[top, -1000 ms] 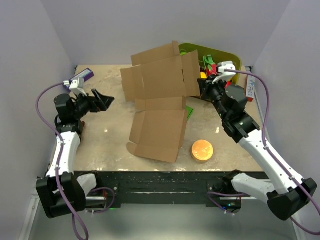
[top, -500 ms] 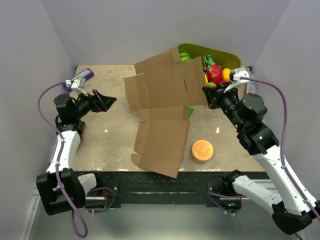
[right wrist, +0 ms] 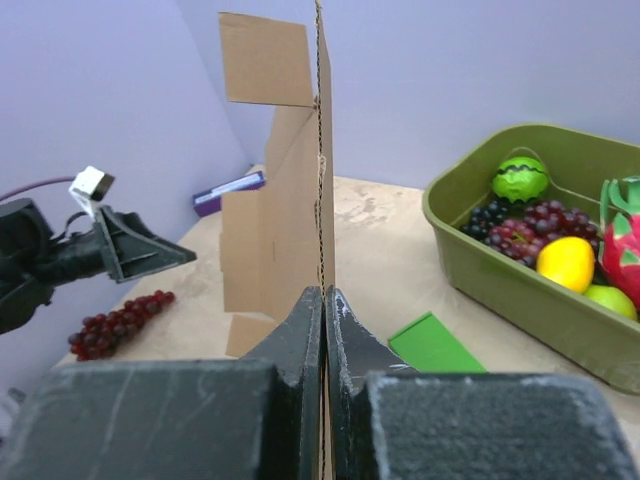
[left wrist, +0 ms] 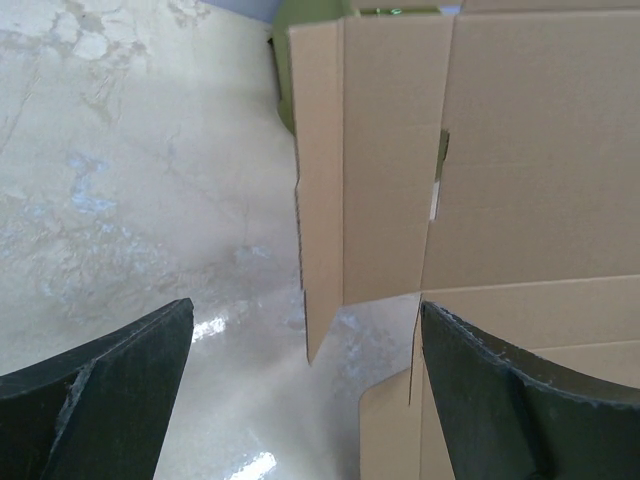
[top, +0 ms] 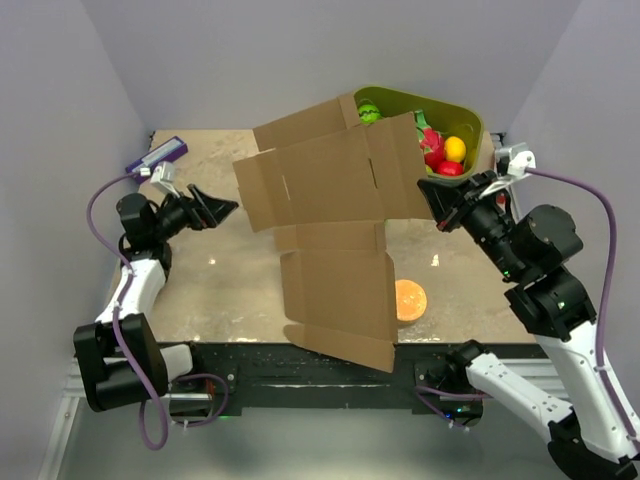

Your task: Fold the paper box

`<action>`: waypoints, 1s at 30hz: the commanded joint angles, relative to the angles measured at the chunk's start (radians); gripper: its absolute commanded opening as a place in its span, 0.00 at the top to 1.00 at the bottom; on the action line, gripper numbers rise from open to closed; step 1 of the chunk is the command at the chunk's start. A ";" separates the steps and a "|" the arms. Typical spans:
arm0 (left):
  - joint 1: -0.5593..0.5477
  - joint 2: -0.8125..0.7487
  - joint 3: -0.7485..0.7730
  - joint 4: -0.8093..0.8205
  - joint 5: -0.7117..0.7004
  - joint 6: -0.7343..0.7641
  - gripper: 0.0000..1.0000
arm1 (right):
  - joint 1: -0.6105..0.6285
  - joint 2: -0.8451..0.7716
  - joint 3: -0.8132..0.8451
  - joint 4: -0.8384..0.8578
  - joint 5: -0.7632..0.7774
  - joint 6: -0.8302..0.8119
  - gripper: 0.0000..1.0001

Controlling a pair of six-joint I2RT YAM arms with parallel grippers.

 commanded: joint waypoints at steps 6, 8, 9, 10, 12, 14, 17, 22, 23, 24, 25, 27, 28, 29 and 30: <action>-0.048 0.036 -0.002 0.117 0.030 -0.041 0.01 | -0.002 -0.021 0.073 -0.003 -0.097 0.048 1.00; -0.065 0.058 0.007 0.106 0.026 -0.040 0.02 | -0.002 -0.022 0.073 -0.002 -0.105 0.056 1.00; -0.071 0.064 0.009 0.106 0.024 -0.038 0.02 | -0.003 -0.022 0.071 0.001 -0.106 0.059 1.00; -0.080 0.070 0.010 0.103 0.018 -0.038 0.02 | -0.003 -0.024 0.071 0.003 -0.111 0.061 1.00; -0.090 0.076 0.012 0.094 0.013 -0.034 0.03 | -0.002 -0.024 0.071 0.003 -0.115 0.065 1.00; -0.093 0.084 0.015 0.097 0.015 -0.034 0.10 | -0.002 -0.027 0.070 0.003 -0.120 0.065 1.00; -0.094 0.084 0.014 0.115 0.026 -0.049 0.28 | -0.002 -0.025 0.068 0.003 -0.109 0.065 1.00; -0.093 0.068 0.010 0.118 0.027 -0.043 0.66 | -0.002 -0.018 0.041 -0.006 -0.054 0.061 1.00; -0.093 0.067 0.010 0.118 0.027 -0.041 0.78 | -0.002 -0.015 0.033 -0.003 -0.045 0.061 1.00; -0.094 0.064 0.012 0.118 0.026 -0.040 0.82 | -0.003 -0.012 0.021 -0.002 -0.030 0.061 1.00; -0.096 0.062 0.010 0.117 0.024 -0.037 0.87 | -0.002 -0.007 0.014 0.000 -0.025 0.061 1.00; -0.097 0.048 0.010 0.112 0.018 -0.024 0.99 | -0.002 0.001 -0.005 0.009 -0.008 0.062 1.00; -0.099 0.042 0.010 0.105 0.010 -0.018 1.00 | -0.002 0.001 -0.013 0.012 0.001 0.067 1.00; -0.099 0.036 0.014 0.098 0.007 -0.003 1.00 | -0.002 0.005 -0.025 0.017 0.006 0.071 1.00; -0.100 0.016 0.017 0.095 0.001 0.006 1.00 | -0.002 0.008 -0.033 0.018 0.024 0.073 0.97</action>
